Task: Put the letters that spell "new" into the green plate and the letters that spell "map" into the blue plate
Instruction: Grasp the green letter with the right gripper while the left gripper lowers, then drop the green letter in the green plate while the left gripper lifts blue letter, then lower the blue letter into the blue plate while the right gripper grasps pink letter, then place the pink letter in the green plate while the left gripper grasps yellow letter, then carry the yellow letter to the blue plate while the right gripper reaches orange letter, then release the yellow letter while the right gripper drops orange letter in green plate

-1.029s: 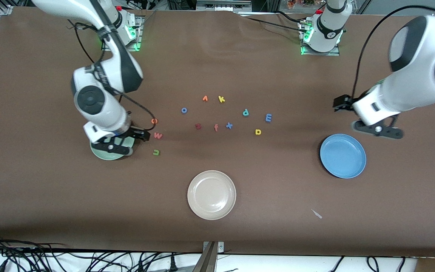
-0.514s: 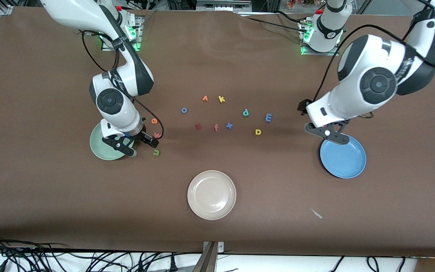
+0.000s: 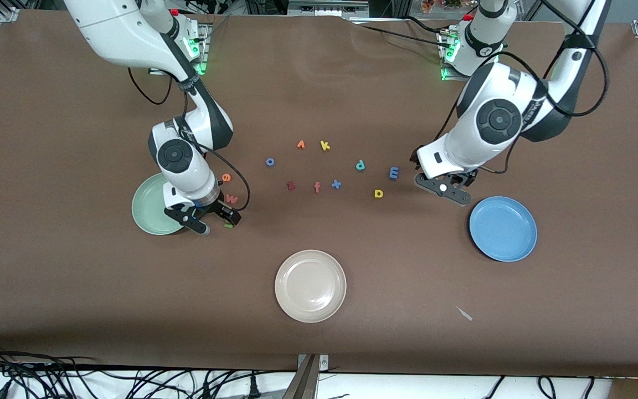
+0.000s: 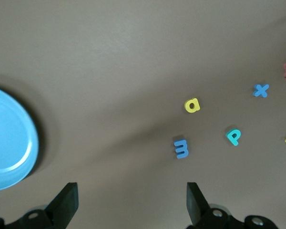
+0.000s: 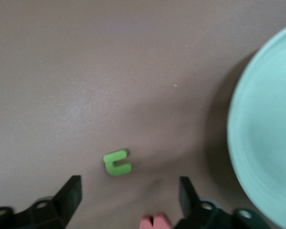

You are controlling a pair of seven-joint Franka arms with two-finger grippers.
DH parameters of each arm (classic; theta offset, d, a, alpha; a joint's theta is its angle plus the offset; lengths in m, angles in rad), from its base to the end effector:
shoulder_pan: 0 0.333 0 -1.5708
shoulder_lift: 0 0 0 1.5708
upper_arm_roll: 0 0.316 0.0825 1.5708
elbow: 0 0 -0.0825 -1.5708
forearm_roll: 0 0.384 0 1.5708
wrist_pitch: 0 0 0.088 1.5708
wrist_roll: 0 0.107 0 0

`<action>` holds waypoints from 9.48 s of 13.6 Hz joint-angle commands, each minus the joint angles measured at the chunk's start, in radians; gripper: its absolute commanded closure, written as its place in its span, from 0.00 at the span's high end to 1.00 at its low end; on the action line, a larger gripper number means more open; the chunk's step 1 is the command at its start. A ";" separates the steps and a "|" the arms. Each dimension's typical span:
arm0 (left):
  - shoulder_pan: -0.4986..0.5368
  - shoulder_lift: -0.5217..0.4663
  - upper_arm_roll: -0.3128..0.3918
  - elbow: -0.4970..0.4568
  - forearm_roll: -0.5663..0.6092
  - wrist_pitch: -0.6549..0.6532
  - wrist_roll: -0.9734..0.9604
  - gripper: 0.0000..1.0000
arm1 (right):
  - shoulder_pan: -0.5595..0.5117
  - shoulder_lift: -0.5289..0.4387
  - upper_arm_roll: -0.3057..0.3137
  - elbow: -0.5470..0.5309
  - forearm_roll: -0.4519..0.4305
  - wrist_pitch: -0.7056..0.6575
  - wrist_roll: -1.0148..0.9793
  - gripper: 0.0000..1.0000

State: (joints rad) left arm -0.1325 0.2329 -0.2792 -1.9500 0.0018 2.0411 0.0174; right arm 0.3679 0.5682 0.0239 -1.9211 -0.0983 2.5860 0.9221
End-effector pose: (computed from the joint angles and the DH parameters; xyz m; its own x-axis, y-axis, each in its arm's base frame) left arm 0.5400 -0.2295 0.3550 0.9005 -0.4145 -0.1313 -0.4095 -0.9100 0.0644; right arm 0.5875 0.2439 0.2019 0.8938 -0.4383 0.0948 -0.4357 -0.8988 -0.0476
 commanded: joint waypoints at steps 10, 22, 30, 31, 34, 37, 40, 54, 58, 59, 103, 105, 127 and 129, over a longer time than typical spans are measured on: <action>-0.084 0.100 -0.049 -0.283 -0.006 0.464 -0.206 1.00 | -0.004 0.070 -0.001 0.013 -0.015 0.138 -0.138 0.69; -0.108 0.233 -0.048 -0.241 0.165 0.505 -0.386 0.78 | -0.007 -0.094 -0.085 0.017 -0.014 -0.158 -0.311 0.11; -0.108 0.249 -0.043 -0.239 0.216 0.505 -0.413 0.34 | -0.009 -0.246 -0.242 -0.309 0.012 -0.070 -0.318 0.99; -0.108 0.249 -0.043 -0.239 0.218 0.505 -0.413 0.21 | -0.009 -0.248 -0.242 -0.305 0.050 -0.073 -0.283 1.00; -0.087 0.238 -0.040 -0.237 0.250 0.502 -0.407 0.00 | 0.002 -0.248 -0.228 -0.291 0.109 -0.079 -0.047 0.99; -0.027 0.203 -0.044 -0.150 0.251 0.344 -0.331 0.00 | 0.015 -0.222 -0.167 -0.234 0.115 -0.081 0.371 0.98; 0.048 0.192 -0.049 0.008 0.233 0.076 -0.154 0.00 | 0.101 -0.159 -0.156 -0.167 0.115 -0.081 0.694 0.99; 0.402 0.350 -0.044 0.184 0.233 0.077 0.487 1.00 | 0.183 -0.011 -0.130 -0.059 0.230 -0.073 1.088 0.65; 0.357 0.341 -0.076 0.238 0.138 -0.016 0.286 1.00 | 0.183 0.008 -0.130 -0.059 0.230 -0.070 1.065 0.60; 0.350 0.339 -0.104 0.231 0.138 -0.018 0.172 1.00 | 0.178 0.009 -0.130 -0.059 0.232 -0.072 1.049 0.53; 0.183 0.453 -0.331 0.204 0.497 0.056 -0.742 0.05 | 0.243 -0.192 -0.182 -0.369 0.289 0.055 0.343 0.99; 0.224 0.445 -0.333 0.232 0.497 -0.019 -0.589 0.05 | 0.243 -0.177 -0.170 -0.391 0.290 0.115 0.343 0.88; 0.553 0.467 -0.301 0.312 0.476 -0.095 0.374 1.00 | 0.244 -0.311 -0.430 -0.357 0.289 -0.009 -0.343 0.04; 0.542 0.447 -0.331 0.290 0.417 -0.098 0.201 1.00 | 0.224 -0.253 -0.433 -0.349 0.290 0.124 -0.469 0.04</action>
State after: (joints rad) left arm 0.4296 0.6979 -0.5887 -1.6573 0.4679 1.9666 0.3564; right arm 0.5975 0.2718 -0.4077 -2.2735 0.1761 2.6114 0.5690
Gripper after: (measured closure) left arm 0.154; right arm 0.705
